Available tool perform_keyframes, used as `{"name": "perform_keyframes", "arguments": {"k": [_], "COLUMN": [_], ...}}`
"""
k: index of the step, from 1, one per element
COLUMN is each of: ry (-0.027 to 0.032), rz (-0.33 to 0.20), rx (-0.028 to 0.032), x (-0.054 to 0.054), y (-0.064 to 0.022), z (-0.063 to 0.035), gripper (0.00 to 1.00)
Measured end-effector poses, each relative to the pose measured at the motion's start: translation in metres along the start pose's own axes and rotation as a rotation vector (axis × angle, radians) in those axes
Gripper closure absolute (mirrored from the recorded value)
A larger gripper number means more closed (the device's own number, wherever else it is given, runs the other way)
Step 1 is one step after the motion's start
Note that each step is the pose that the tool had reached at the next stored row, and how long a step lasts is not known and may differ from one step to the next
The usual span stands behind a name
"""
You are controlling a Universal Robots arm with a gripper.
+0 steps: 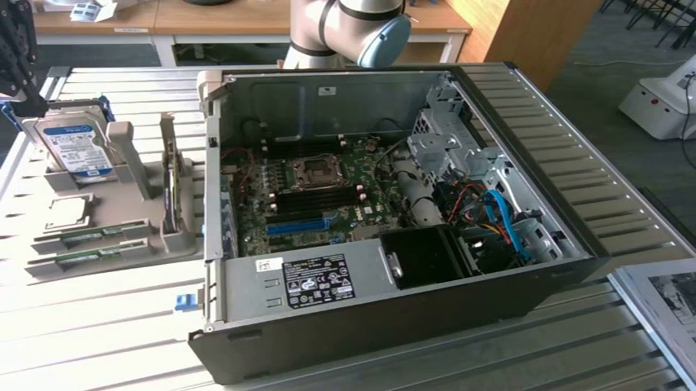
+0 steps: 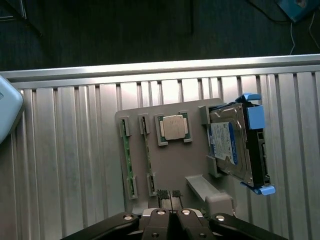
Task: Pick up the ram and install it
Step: 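Pick up the ram and move it above insertion slot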
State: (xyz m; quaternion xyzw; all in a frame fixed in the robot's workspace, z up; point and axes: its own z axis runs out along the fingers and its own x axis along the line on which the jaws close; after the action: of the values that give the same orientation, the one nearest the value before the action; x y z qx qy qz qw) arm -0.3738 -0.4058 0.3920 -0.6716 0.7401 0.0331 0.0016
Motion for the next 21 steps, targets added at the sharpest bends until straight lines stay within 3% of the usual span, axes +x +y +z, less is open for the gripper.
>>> {"name": "perform_keyframes", "arguments": {"k": [21], "ry": [0.0010], "rz": [-0.021], "rx": [-0.0009], "x": [0.0002], "y": [-0.0004], "z": [0.0033], "gripper": [0.90]}}
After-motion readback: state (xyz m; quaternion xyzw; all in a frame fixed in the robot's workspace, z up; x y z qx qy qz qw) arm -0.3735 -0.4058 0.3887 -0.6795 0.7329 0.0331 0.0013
